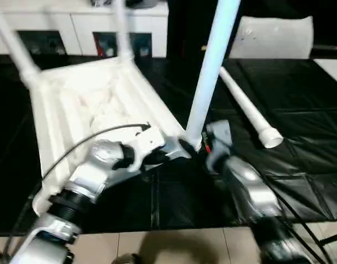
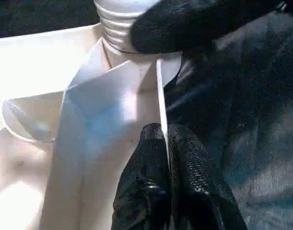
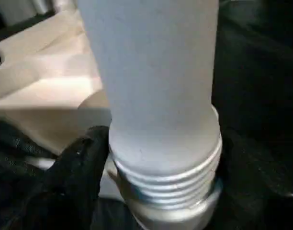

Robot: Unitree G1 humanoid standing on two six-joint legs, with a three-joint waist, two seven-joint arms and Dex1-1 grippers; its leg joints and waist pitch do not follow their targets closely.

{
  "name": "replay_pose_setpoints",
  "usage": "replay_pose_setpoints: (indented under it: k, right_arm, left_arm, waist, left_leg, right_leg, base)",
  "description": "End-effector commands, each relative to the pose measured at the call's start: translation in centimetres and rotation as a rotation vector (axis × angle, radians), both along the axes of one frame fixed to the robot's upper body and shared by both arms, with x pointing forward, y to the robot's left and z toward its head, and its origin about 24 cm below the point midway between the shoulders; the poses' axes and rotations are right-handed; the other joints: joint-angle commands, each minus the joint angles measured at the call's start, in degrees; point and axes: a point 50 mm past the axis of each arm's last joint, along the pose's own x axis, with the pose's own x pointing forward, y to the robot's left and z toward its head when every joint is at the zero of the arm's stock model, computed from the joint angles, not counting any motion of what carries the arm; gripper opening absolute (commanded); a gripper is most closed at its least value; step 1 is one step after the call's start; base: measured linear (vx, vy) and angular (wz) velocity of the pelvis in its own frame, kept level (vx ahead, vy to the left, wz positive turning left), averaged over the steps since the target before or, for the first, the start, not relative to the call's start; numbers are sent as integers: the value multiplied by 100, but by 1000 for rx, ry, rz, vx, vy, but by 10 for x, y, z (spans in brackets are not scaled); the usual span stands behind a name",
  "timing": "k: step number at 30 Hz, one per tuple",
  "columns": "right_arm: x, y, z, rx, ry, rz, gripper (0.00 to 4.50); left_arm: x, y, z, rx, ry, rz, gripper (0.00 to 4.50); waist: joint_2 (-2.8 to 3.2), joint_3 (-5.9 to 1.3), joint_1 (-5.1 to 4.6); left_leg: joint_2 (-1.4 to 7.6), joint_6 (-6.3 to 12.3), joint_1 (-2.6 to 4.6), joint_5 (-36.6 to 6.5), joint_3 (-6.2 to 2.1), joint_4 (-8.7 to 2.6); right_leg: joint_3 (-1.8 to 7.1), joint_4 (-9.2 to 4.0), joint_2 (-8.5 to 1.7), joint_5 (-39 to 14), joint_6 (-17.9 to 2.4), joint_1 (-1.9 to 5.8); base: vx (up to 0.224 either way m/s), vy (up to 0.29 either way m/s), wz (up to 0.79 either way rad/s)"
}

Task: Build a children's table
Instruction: Insert table leg to table base, then rotate leg to tighten

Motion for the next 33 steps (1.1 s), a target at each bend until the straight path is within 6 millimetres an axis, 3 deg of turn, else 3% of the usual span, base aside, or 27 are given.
replay_pose_setpoints:
  k: [1, 4, 5, 7, 9, 10, 12, 22, 28, 33]
  right_arm:
    - [-16, -7, -10, -32, 35, 111, 398]
    - [-20, -18, -3, -31, 3, 165, 435]
    - [-21, -26, 2, -40, -16, 206, 441]
    - [-23, -31, 7, -47, -27, 256, 446]
    - [-25, -35, 13, -59, -40, 329, 446]
    - [-25, -36, 17, -84, -56, 369, 446]
    - [-24, -37, 19, -97, -66, 384, 446]
    - [-19, -27, 22, -176, -64, 623, 446]
    - [-20, -22, 23, -151, -37, 699, 387]
    - [-22, -21, 21, -152, -22, 740, 342]
  left_arm:
    - [-5, 1, -5, 43, 41, -137, 0]
    - [-5, 6, -5, 63, 53, -199, 0]
    - [-6, 9, -4, 69, 73, -233, 0]
    - [-6, 12, -4, 69, 92, -264, 0]
    - [-7, 14, -2, 81, 102, -323, 0]
    - [-8, 15, -1, 102, 106, -363, 0]
    - [-8, 16, -1, 110, 112, -376, 0]
    - [-10, 9, 2, 165, 150, -584, 0]
    - [-8, 7, 3, 174, 148, -619, 0]
    - [-6, 7, 4, 184, 147, -632, 0]
  waist:
    - [31, -319, -1]
    - [41, -304, 61]
    - [17, -293, 51]
    - [50, -288, 65]
    - [32, -280, 67]
    - [56, -290, 89]
    - [45, -292, 89]
    - [37, -344, 275]
    - [37, -343, 316]
    - [27, -351, 325]
  left_leg:
    - [427, 314, 204, -882, -188, -300]
    - [450, 330, 220, -1068, -200, -312]
    - [454, 322, 217, -1100, -201, -322]
    - [472, 236, 237, -1235, -204, -337]
    - [463, 212, 238, -1345, -195, -335]
    - [476, 200, 239, -1340, -202, -329]
    - [475, 178, 241, -1301, -191, -320]
    - [481, 222, 253, -1064, -167, -259]
    - [487, 194, 245, -1149, -171, -257]
    - [480, 276, 245, -1026, -166, -232]
  right_leg:
    - [241, -313, -428, 1029, -1328, 121]
    - [238, -345, -436, 556, -1296, 134]
    - [233, -347, -433, 472, -1314, 130]
    - [234, -352, -438, 169, -1371, 114]
    - [240, -365, -438, 7, -1401, 120]
    - [241, -359, -453, -12, -1398, 127]
    - [240, -343, -452, 70, -1450, 113]
    - [206, -249, -454, 456, -1624, 123]
    - [212, -257, -477, 263, -1606, 129]
    - [201, -232, -468, 445, -1647, 124]
  base:
    - [0, 0, 0]
    - [0, 0, 0]
    - [0, 0, 0]
    - [0, 0, 0]
    - [0, 0, 0]
    - [0, 0, 0]
    - [0, 0, 0]
    - [0, 0, 0]
    - [0, 0, 0]
    - [0, 0, 0]
